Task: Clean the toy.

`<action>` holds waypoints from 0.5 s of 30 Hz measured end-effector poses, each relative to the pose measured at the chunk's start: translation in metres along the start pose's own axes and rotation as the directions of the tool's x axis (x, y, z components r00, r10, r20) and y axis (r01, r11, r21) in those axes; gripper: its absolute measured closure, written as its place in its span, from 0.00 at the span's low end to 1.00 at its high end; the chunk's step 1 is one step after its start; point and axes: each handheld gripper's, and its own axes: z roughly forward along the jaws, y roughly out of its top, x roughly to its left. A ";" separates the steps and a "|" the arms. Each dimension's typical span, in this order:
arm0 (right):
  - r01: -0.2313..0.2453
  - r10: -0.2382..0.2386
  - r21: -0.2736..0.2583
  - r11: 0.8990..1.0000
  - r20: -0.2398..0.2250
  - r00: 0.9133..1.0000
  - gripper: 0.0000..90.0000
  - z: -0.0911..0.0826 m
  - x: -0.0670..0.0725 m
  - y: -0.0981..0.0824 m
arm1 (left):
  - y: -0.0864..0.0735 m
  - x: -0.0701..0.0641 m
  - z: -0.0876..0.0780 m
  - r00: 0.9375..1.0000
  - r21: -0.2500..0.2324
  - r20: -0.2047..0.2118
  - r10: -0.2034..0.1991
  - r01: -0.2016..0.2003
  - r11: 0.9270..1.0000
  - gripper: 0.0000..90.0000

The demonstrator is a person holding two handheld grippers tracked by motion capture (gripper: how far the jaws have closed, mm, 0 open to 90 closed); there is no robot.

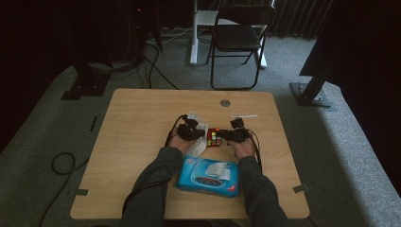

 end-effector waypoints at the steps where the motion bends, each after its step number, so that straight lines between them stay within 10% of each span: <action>1: -0.001 0.001 -0.001 1.000 -0.001 1.000 0.75 0.000 0.000 0.000 | 0.002 -0.001 0.001 1.000 0.004 -0.002 0.008 -0.008 1.000 0.99; 10: -0.008 0.008 -0.001 1.000 0.001 1.000 0.75 0.000 0.000 0.000 | -0.004 0.004 0.013 0.999 0.054 -0.032 -0.035 0.037 0.998 0.99; 15: -0.011 0.011 -0.001 1.000 0.001 1.000 0.75 0.000 -0.001 0.000 | -0.008 0.002 0.015 1.000 0.111 -0.006 0.002 -0.001 0.994 0.99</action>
